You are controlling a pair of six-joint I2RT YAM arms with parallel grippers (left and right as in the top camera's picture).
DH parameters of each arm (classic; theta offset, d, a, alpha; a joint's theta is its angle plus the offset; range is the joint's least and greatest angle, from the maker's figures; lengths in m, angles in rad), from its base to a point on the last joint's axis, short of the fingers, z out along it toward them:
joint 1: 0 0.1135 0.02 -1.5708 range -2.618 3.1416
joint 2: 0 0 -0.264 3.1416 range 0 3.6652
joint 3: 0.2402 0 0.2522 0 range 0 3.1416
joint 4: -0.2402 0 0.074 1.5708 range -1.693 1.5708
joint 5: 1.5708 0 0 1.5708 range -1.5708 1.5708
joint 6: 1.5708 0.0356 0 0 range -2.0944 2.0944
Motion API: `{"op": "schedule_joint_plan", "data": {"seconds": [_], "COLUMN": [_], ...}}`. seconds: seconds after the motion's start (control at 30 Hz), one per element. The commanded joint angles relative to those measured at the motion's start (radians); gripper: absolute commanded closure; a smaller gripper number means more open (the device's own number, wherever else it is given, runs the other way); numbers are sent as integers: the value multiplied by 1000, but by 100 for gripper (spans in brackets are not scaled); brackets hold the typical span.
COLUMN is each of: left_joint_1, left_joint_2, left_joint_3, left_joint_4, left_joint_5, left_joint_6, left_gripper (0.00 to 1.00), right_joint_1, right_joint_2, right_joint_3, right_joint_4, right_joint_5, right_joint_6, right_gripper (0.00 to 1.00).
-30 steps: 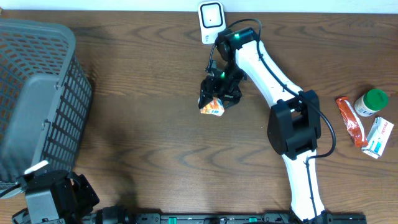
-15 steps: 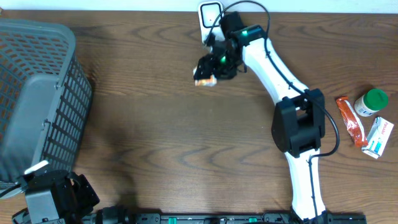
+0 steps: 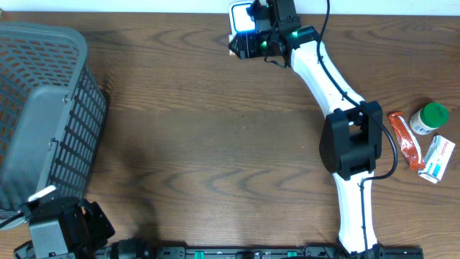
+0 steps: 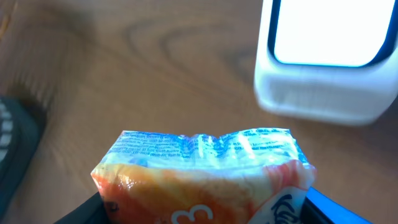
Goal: Scan the item barcode
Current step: 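Hold the Kleenex packet against the white scanner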
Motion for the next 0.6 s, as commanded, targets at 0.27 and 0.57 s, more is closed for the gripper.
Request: {"op": "schedule_joint_plan", "data": {"seconds": [0.27, 0.57], "left_joint_1": [-5, -5], "left_joint_2": [-3, -3], "left_joint_3": [2, 2], "left_joint_4": [-3, -3], "left_joint_5": [-13, -13], "left_joint_6": [-9, -9], "left_gripper": [5, 5], "right_joint_1": [18, 26], "right_joint_2": [15, 141], "right_joint_3": [18, 18], "right_joint_4": [333, 563], "right_joint_5": [254, 369], "right_joint_6": [-59, -86], "right_gripper": [36, 40]}}
